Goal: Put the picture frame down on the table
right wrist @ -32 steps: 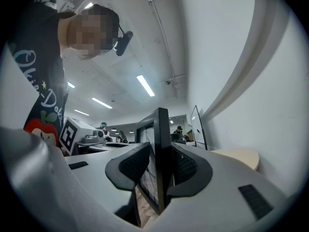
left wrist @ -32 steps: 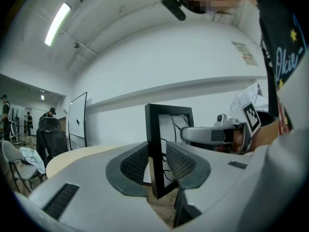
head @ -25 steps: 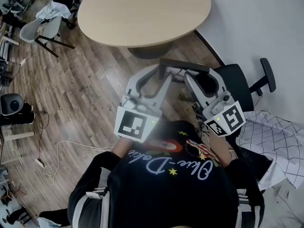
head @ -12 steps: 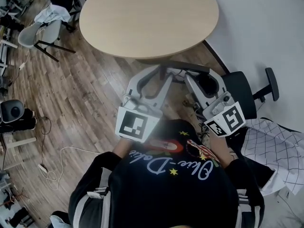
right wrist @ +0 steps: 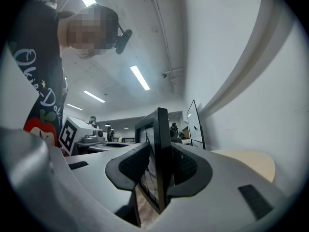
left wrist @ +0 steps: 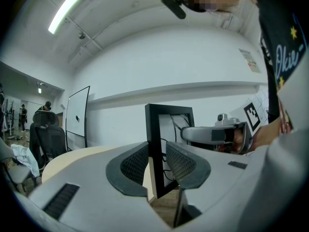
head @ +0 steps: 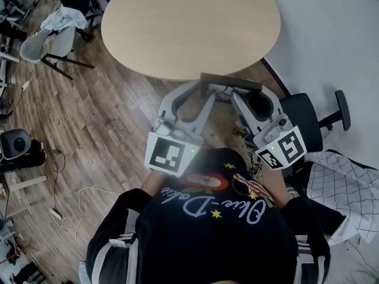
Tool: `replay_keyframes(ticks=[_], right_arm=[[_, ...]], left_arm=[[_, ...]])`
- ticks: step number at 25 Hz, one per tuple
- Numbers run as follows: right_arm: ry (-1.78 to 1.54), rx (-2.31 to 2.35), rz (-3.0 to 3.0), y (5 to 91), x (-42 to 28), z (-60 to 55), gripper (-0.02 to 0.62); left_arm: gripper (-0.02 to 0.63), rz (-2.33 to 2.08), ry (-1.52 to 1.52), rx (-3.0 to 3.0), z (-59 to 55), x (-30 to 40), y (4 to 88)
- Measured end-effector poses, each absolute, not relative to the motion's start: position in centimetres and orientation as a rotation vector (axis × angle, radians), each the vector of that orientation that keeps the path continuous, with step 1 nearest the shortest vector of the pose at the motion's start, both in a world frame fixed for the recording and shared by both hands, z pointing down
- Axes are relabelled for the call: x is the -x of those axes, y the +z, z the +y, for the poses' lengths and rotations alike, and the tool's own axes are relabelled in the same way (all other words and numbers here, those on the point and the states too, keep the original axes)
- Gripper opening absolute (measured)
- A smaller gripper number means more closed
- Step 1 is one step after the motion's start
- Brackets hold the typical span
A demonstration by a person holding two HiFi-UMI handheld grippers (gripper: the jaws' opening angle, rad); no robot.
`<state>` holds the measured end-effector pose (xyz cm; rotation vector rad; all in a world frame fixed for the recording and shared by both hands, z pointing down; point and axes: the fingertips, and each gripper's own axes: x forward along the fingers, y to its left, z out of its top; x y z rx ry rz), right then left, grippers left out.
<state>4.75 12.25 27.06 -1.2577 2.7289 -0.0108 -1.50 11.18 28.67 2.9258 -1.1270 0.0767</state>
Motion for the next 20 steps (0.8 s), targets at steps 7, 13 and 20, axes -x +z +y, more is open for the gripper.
replay_keyframes(ticks=[7,13,20], right_arm=[[-0.001,1.246,2.744,27.1,-1.8,10.1,0.097],[-0.016,1.242,2.753,27.6,-0.2,8.9,0.097],[-0.038,1.256,2.763,28.2,0.2,8.0,0.095]], left_arm=[[0.109,-1.145,0.06,-2.91,9.2,4.5,28.8],[0.109,-1.144,0.066,-2.905,7.9,6.0,29.3],[0.109,-1.126,0.072,-2.891,7.0,6.4,30.0]])
